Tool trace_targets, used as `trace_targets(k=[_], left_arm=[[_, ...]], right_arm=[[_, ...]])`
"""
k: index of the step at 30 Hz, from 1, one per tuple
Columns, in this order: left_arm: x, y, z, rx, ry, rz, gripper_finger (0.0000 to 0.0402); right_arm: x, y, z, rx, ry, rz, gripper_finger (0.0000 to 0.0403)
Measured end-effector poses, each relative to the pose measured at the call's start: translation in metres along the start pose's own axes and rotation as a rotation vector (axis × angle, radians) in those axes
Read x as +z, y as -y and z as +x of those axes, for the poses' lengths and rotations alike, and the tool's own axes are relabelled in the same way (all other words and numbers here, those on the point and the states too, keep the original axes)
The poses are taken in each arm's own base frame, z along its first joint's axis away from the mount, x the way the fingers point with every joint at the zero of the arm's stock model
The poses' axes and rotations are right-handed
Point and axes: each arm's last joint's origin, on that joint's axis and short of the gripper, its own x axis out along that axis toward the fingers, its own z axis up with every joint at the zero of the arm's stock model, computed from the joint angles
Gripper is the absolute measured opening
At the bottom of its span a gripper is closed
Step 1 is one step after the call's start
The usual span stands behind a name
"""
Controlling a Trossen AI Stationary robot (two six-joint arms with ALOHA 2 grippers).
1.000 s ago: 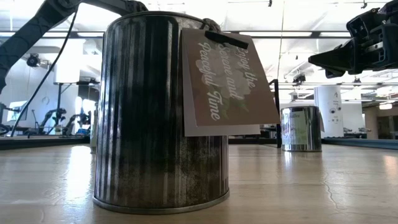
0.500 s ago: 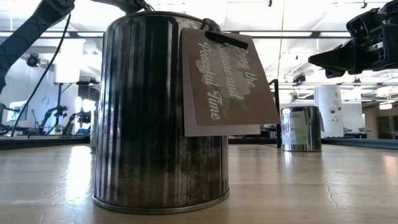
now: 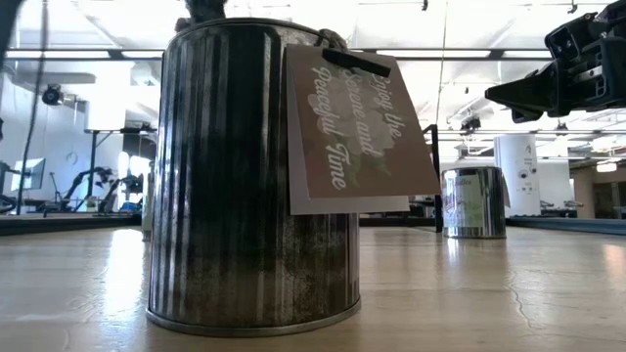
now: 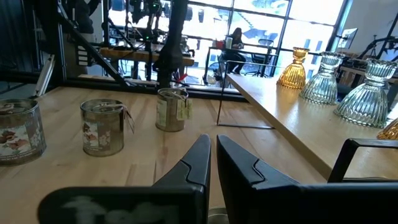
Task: Pick & Place candle stick holders
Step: Put the jar candle on the shelf
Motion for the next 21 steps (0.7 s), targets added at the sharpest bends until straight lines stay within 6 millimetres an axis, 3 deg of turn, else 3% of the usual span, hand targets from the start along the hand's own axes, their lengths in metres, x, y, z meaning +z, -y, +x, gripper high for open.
trace_targets(k=[4, 8, 13, 21], left_arm=[[-0.024, 0.037, -0.029, -0.004, 0.11, 0.071, 0.0094], [-0.052, 0.067, -0.037, 0.001, 0.256, 0.108, 0.0094], [-0.092, 0.087, -0.025, 0.009, 0.404, 0.043, 0.0094], [-0.156, 0.087, 0.007, 0.131, 0.456, -0.111, 0.0094]], right_arm=[[0.0, 0.0, 0.0, 0.0, 0.0, 0.0, 0.0022], [0.0, 0.0, 0.0, 0.0, 0.0, 0.0, 0.0022], [0.0, 0.0, 0.0, 0.001, 0.0, 0.0, 0.0022], [0.0, 0.0, 0.0, 0.001, 0.0, 0.0, 0.0022]])
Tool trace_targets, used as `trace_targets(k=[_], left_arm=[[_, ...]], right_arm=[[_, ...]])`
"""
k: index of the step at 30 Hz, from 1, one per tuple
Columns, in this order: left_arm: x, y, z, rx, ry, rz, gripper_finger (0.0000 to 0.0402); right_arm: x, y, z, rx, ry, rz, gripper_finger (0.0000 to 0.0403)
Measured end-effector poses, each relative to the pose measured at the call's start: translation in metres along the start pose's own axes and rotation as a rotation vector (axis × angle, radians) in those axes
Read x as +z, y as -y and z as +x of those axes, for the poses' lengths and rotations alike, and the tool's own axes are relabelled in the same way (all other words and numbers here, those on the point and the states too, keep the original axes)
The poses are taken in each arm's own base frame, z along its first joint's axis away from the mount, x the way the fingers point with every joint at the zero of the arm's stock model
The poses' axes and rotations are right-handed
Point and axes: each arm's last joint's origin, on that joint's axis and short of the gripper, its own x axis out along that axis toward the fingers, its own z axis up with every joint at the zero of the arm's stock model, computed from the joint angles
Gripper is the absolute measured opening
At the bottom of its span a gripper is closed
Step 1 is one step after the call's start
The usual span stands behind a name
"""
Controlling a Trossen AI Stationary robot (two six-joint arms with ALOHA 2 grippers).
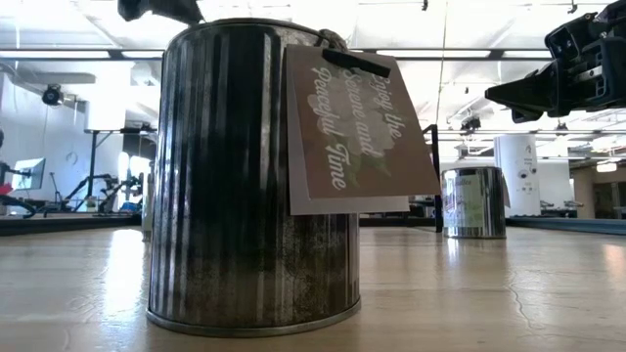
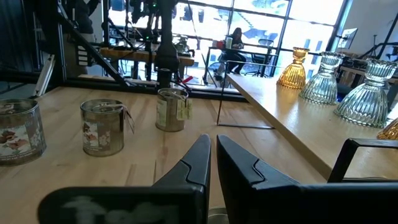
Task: Pick & Place candle stick holders
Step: Put the jar candle on the shelf
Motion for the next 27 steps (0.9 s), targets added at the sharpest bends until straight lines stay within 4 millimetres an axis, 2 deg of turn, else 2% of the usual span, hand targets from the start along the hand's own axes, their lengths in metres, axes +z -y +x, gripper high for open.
trace_targets(k=[4, 8, 12, 17, 20, 23, 27], left_arm=[[-0.03, -0.003, 0.004, 0.005, -0.026, -0.02, 0.0094], [-0.051, -0.007, 0.006, -0.001, -0.051, -0.133, 0.0094], [-0.078, -0.016, 0.008, 0.034, -0.116, -0.16, 0.0094], [-0.113, -0.026, 0.017, 0.084, -0.16, -0.275, 0.0094], [-0.136, -0.032, 0.023, 0.12, -0.182, -0.231, 0.0096], [-0.147, -0.034, 0.027, 0.108, -0.173, -0.168, 0.0116], [-0.164, -0.037, 0.03, 0.061, -0.252, -0.145, 0.0184]], right_arm=[[0.0, 0.0, 0.0, 0.0, 0.0, 0.0, 0.0022], [0.0, 0.0, 0.0, 0.0, 0.0, 0.0, 0.0022], [0.0, 0.0, 0.0, 0.0, 0.0, 0.0, 0.0022], [0.0, 0.0, 0.0, 0.0, 0.0, 0.0, 0.0022], [0.0, 0.0, 0.0, 0.0, 0.0, 0.0, 0.0022], [0.0, 0.0, 0.0, 0.0, 0.0, 0.0, 0.0022], [0.0, 0.0, 0.0, 0.0, 0.0, 0.0, 0.0022]])
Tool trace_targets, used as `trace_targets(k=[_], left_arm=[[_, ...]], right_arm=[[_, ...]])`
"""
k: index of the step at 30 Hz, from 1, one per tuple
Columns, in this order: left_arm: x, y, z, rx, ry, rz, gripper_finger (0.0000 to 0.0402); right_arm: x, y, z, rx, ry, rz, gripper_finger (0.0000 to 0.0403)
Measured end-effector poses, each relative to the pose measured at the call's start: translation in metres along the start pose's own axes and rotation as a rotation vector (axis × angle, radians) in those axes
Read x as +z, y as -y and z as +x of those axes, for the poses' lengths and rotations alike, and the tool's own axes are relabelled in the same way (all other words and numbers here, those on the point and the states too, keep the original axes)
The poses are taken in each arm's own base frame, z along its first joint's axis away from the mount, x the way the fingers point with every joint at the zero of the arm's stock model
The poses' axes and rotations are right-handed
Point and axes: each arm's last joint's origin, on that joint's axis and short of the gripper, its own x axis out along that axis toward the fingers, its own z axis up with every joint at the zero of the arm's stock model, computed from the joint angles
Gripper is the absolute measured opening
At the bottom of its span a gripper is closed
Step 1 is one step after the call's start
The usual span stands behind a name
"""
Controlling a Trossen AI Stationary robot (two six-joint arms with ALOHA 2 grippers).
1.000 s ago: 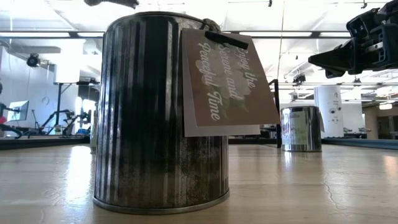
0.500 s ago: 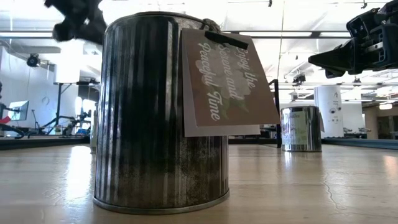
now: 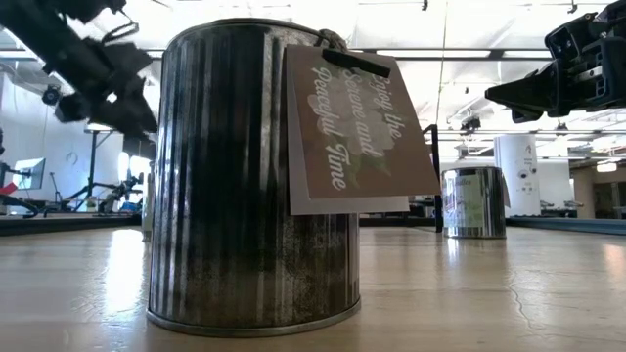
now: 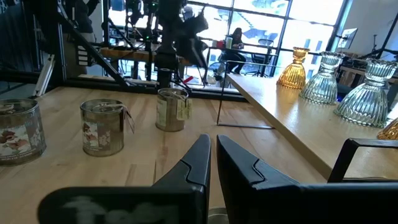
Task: Pick & Place candle stick holders
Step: Put the jar candle on the shelf
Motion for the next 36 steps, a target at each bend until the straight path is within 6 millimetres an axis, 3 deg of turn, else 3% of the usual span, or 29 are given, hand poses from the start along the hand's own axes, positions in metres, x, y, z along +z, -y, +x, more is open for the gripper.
trace_targets(k=[7, 11, 19, 28, 36], left_arm=[[-0.031, -0.006, 0.025, -0.024, -0.051, 0.026, 0.0341], [-0.051, -0.009, 0.04, -0.077, -0.028, 0.132, 0.0389], [-0.089, -0.023, 0.056, -0.182, -0.194, 0.176, 0.0396], [-0.102, -0.008, 0.056, -0.486, -0.112, 0.278, 0.0397], [-0.107, -0.006, 0.058, -0.48, -0.09, 0.306, 0.0397]], right_arm=[[0.0, 0.0, 0.0, 0.0, 0.0, 0.0, 0.0022], [0.0, 0.0, 0.0, 0.0, 0.0, 0.0, 0.0022], [0.0, 0.0, 0.0, 0.0, 0.0, 0.0, 0.0022], [0.0, 0.0, 0.0, 0.0, 0.0, 0.0, 0.0022], [0.0, 0.0, 0.0, 0.0, -0.001, 0.0, 0.0022]])
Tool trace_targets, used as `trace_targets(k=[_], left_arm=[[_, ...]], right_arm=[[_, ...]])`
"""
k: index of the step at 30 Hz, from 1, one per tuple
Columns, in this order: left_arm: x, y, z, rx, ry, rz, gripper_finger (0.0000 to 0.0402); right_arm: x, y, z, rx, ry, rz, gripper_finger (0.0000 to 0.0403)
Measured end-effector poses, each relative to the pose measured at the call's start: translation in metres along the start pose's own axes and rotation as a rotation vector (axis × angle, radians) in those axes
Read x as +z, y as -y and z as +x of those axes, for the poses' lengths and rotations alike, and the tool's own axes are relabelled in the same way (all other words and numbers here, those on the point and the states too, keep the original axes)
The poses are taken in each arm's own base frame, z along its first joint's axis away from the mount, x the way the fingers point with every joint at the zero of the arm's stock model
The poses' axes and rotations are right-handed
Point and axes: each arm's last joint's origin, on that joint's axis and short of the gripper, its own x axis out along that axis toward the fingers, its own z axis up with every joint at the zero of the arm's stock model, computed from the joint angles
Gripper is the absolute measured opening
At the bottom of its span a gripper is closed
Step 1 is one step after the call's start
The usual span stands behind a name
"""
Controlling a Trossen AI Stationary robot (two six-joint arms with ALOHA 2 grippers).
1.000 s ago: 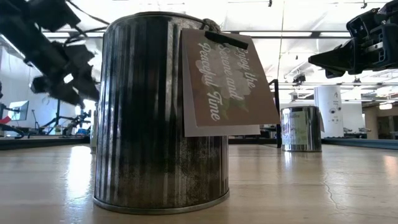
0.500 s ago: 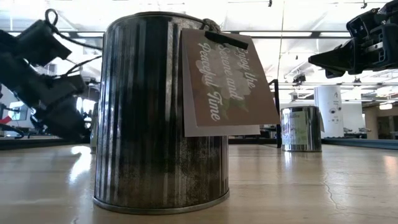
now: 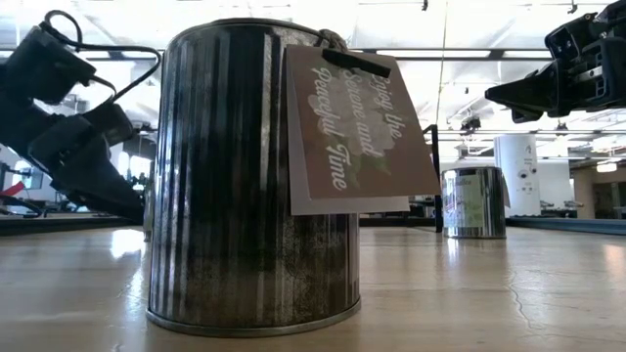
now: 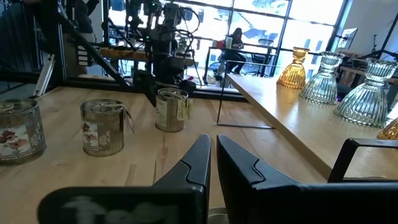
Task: Pick & Place candle stick holders
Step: Put the jar candle on the shelf
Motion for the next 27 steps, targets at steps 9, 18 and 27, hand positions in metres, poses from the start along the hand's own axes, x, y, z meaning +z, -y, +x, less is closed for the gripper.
trace_targets(k=[9, 18, 27], left_arm=[[0.005, 0.004, 0.005, -0.021, 0.053, 0.079, 0.04], [0.006, 0.008, 0.012, -0.06, 0.055, 0.113, 0.04], [0.006, 0.009, 0.021, -0.026, -0.009, 0.274, 0.0399]], right_arm=[[0.0, 0.0, 0.0, 0.0, 0.0, 0.0, 0.0022], [0.0, 0.0, 0.0, 0.0, 0.0, 0.0, 0.0022], [0.0, 0.0, 0.0, 0.0, 0.0, 0.0, 0.0022]])
